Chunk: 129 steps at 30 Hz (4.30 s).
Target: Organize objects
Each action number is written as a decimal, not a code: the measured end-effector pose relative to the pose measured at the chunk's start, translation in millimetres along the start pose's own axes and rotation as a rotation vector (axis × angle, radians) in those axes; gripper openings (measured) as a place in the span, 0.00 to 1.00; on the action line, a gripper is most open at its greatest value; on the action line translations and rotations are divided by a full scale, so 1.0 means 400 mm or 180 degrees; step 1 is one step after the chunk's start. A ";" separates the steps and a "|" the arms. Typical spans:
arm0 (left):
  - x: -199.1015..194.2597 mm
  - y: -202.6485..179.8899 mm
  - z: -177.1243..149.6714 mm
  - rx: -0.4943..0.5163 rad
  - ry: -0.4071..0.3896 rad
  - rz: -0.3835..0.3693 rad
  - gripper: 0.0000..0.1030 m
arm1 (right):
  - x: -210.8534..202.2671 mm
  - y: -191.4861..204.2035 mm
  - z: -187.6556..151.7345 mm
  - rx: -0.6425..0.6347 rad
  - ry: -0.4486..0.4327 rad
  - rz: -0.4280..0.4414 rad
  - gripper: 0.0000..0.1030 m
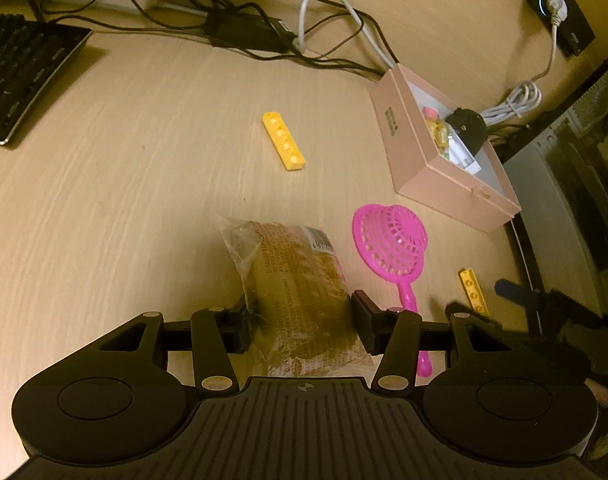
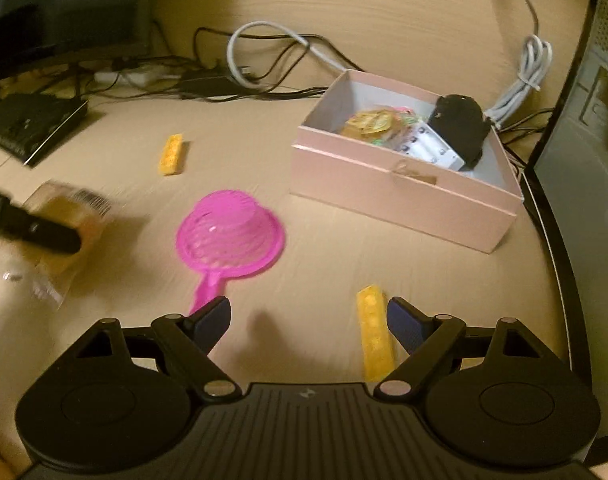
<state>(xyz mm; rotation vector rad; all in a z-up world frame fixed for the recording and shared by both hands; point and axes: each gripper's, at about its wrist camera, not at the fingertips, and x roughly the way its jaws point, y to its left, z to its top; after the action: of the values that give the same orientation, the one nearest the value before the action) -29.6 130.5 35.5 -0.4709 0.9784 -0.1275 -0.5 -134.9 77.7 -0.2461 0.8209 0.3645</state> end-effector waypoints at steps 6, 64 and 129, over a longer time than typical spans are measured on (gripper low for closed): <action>-0.013 -0.010 -0.012 0.0104 0.0014 -0.0006 0.53 | 0.057 0.037 0.040 -0.0024 -0.0006 0.0223 0.84; 0.070 -0.153 0.088 0.0503 -0.0521 0.0011 0.52 | -0.076 -0.291 0.234 0.0797 -0.0971 0.0010 0.61; 0.082 -0.084 0.013 0.0639 -0.0107 0.0282 0.16 | 0.062 -0.126 -0.083 0.0320 0.0053 -0.0871 0.71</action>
<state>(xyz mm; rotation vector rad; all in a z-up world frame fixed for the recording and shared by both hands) -3.7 92.0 27.5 -0.2445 0.9412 -0.1360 13.6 -187.0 41.1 -0.2641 0.8075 0.0644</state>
